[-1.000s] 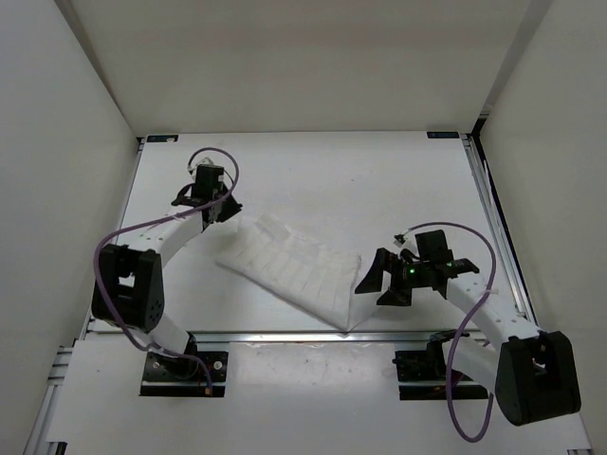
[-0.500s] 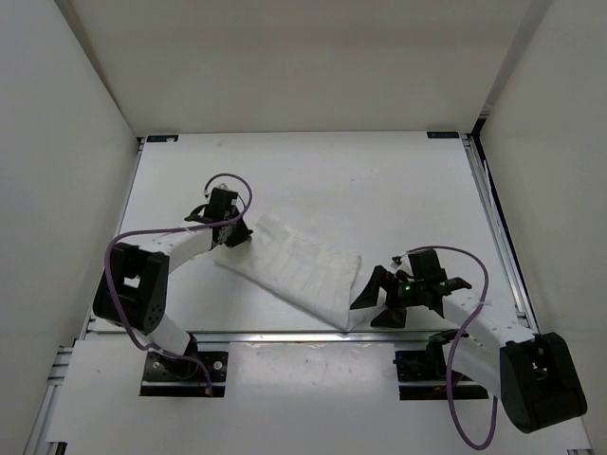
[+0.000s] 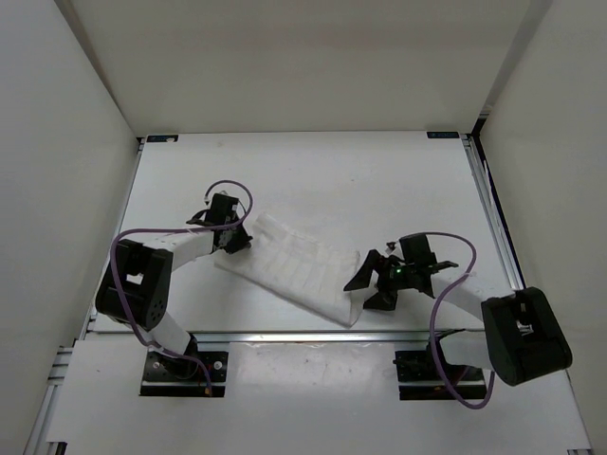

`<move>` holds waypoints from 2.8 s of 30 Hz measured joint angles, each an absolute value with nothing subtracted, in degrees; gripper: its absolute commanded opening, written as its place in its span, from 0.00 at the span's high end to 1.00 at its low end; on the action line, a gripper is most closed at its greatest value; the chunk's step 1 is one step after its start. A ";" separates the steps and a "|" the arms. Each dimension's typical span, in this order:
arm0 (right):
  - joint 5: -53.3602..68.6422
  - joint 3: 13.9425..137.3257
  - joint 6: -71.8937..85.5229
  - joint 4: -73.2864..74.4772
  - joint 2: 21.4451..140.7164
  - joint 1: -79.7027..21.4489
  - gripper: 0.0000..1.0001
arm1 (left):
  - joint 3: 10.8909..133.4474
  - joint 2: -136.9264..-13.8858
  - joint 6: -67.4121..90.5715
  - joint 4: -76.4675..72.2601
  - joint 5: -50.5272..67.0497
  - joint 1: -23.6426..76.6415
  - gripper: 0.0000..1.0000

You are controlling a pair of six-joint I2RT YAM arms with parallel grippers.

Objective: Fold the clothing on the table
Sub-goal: Fold the skirt

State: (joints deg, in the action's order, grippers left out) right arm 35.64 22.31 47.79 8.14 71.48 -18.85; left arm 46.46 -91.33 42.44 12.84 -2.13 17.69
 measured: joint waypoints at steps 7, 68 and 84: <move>31.33 23.73 46.35 4.82 80.23 -19.64 1.00 | 46.44 -91.33 42.44 12.82 -1.91 16.40 1.00; 36.36 33.87 31.73 3.27 91.50 -2.94 1.00 | 48.16 -93.27 42.87 13.47 -0.69 19.86 1.00; 31.38 33.93 25.02 12.58 85.43 1.13 1.00 | 56.01 -93.32 46.85 6.17 11.90 28.47 1.00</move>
